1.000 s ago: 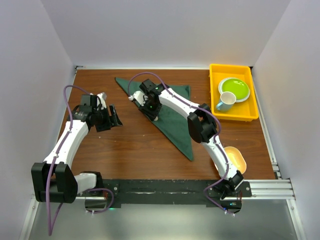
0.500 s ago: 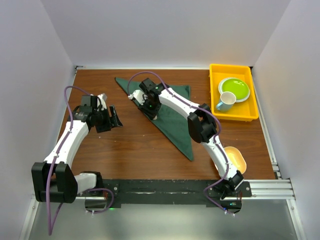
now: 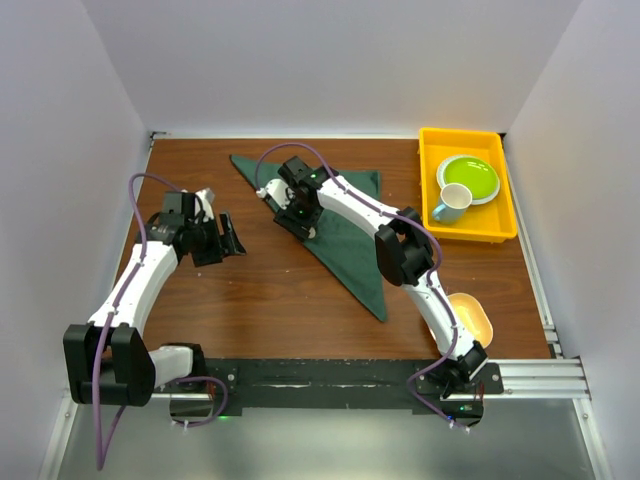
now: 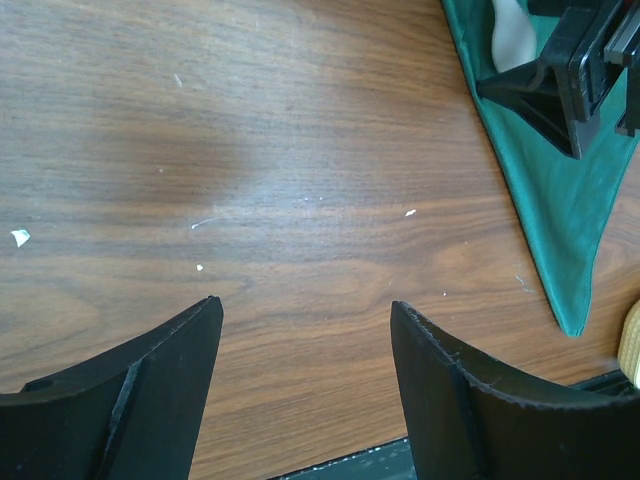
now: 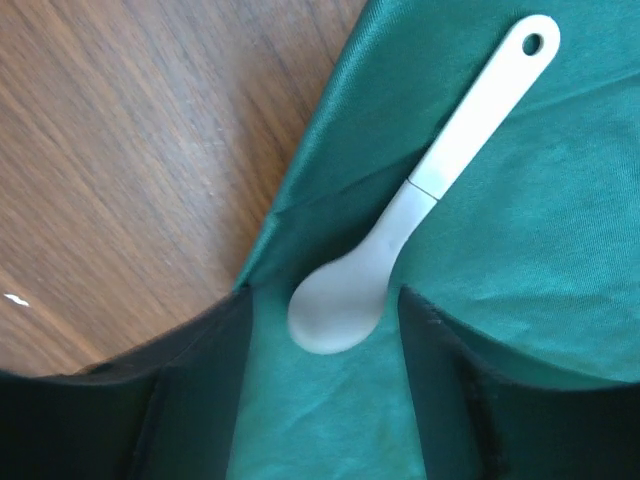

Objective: Fold the napkin, place the utensils inside, and roll it up
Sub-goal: Place the utensil onto the napkin

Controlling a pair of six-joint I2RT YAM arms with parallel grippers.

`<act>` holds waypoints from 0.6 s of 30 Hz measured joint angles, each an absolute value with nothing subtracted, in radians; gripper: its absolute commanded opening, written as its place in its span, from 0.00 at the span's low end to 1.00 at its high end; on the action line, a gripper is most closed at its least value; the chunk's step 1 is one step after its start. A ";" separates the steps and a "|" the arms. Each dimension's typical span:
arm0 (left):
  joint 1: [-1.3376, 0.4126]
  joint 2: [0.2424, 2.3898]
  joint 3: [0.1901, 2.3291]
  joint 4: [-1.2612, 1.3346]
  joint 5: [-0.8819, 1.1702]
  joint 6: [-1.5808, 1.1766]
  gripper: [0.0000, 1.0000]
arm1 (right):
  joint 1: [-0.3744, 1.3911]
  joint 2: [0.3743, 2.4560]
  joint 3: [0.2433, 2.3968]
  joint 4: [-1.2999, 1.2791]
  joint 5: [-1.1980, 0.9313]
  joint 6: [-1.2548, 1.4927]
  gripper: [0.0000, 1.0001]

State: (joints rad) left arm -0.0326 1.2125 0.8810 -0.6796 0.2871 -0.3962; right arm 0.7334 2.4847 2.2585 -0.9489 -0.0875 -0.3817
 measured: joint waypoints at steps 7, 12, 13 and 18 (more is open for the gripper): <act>-0.033 1.213 0.857 -0.674 0.311 -0.397 0.73 | 0.756 2.458 2.249 -0.962 -0.031 -0.372 0.87; -0.033 1.211 0.850 -0.650 0.329 -0.403 0.73 | 0.787 2.345 2.243 -1.022 -0.022 -0.302 0.98; -0.033 1.210 0.845 -0.636 0.334 -0.406 0.73 | 0.792 2.291 2.220 -1.025 -0.021 -0.271 0.98; -0.033 1.205 0.782 -0.545 0.363 -0.466 0.73 | 0.798 1.972 2.031 -1.008 -0.009 -0.099 0.98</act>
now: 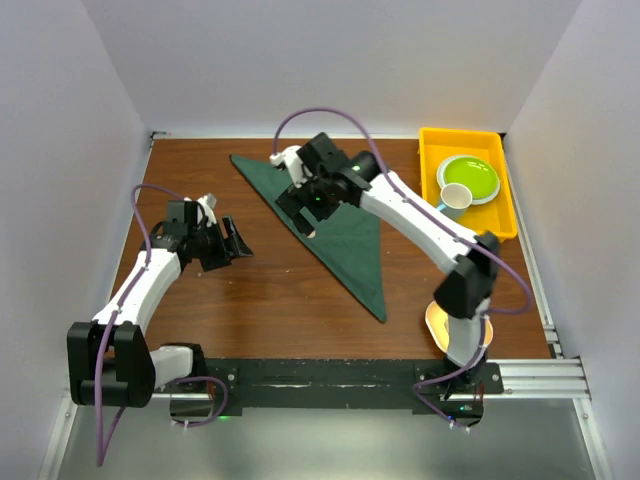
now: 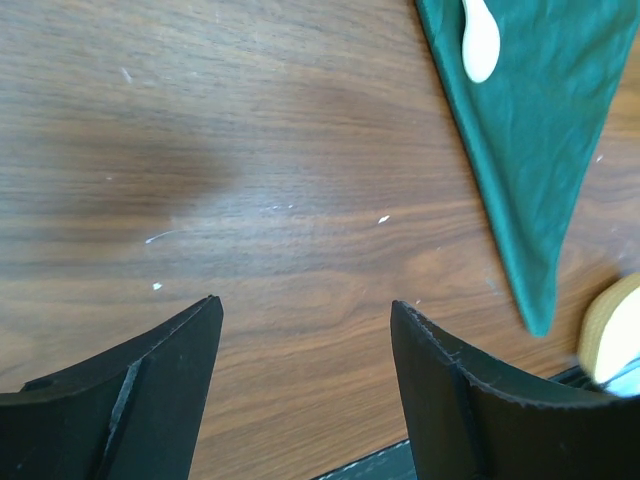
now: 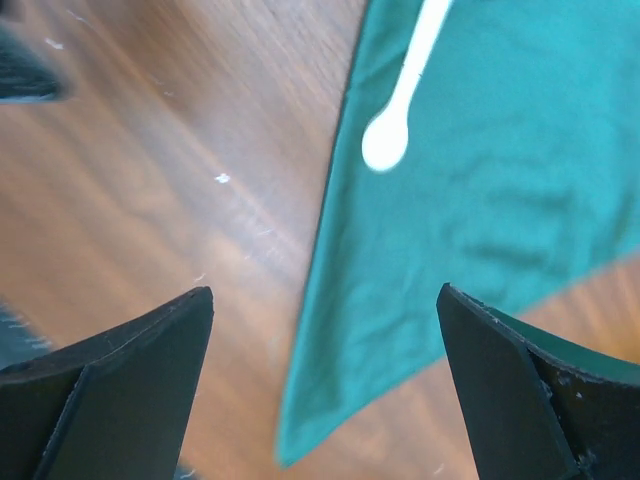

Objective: Fold the napkin, place the utensils inside, and roll it up
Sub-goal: Fold the napkin

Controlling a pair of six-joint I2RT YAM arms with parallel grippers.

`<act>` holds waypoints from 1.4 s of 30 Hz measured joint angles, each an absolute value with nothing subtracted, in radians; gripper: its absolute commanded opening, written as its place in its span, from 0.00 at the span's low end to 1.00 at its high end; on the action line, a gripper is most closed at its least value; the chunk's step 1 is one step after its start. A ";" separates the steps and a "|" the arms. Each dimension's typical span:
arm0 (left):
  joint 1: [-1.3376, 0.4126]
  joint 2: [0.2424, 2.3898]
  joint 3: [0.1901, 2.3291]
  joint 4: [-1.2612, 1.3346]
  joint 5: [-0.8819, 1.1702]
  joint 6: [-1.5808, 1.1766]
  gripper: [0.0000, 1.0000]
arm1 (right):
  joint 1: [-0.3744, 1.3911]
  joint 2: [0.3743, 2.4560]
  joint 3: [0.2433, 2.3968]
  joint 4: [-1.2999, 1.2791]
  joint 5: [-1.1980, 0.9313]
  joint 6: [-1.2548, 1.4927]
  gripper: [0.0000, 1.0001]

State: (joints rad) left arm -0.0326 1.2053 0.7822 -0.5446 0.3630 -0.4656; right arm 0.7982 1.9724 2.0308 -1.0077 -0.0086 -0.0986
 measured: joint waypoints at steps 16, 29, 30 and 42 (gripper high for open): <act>-0.004 1.771 1.229 -0.184 0.341 -0.751 0.65 | 0.604 1.489 1.459 -0.962 -0.223 0.204 0.98; 0.168 2.333 1.636 0.112 0.355 -0.961 0.54 | 0.350 1.555 1.541 -0.956 -0.250 0.224 0.98; 0.167 2.355 1.663 0.123 0.357 -0.961 0.54 | 0.340 1.573 1.554 -0.957 -0.251 0.225 0.98; 0.150 2.476 1.787 0.207 0.360 -0.941 0.44 | 0.313 1.802 1.778 -1.013 -0.254 0.242 0.98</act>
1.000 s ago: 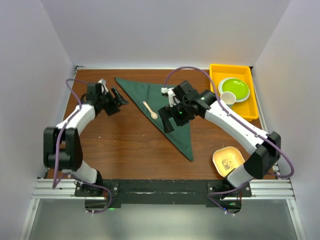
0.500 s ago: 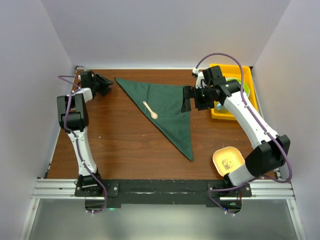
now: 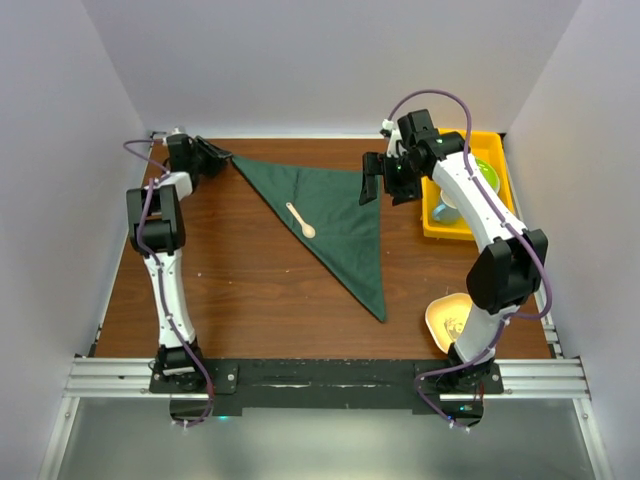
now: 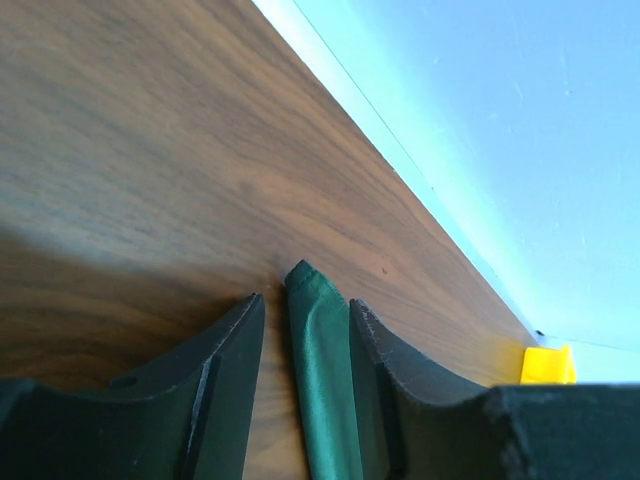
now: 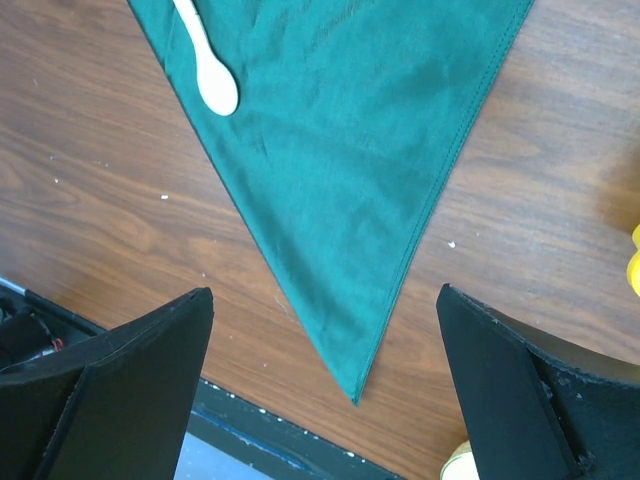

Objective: Fold the napkin, place the utensils inside, and roll it up
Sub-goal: Fold the napkin

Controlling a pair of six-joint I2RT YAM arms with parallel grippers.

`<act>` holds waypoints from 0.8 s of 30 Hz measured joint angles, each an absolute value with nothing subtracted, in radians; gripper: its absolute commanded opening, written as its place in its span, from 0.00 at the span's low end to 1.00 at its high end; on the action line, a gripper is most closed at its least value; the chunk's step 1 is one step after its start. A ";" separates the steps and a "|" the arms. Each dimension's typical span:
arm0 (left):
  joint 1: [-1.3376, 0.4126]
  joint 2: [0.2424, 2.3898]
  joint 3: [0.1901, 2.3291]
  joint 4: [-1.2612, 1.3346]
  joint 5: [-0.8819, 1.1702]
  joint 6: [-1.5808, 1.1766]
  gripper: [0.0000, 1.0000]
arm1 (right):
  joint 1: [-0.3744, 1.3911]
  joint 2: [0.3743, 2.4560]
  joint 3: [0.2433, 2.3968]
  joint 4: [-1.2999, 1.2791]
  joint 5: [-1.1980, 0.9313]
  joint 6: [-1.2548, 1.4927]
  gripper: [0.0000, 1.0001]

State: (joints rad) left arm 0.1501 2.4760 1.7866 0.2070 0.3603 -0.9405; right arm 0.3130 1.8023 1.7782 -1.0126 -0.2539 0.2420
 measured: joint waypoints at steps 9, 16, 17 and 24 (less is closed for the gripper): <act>0.124 2.527 1.864 0.207 0.344 -0.910 0.26 | 0.313 1.806 1.792 -1.054 -0.254 0.231 0.98; 0.113 2.531 1.869 0.186 0.320 -0.894 0.00 | 0.313 1.705 1.662 -1.057 -0.255 0.213 0.98; 0.110 2.528 1.868 0.183 0.317 -0.894 0.00 | 0.313 1.673 1.633 -1.058 -0.255 0.210 0.98; 0.036 2.376 1.808 0.133 0.297 -0.880 0.00 | 0.312 1.464 1.464 -1.034 -0.297 0.202 0.98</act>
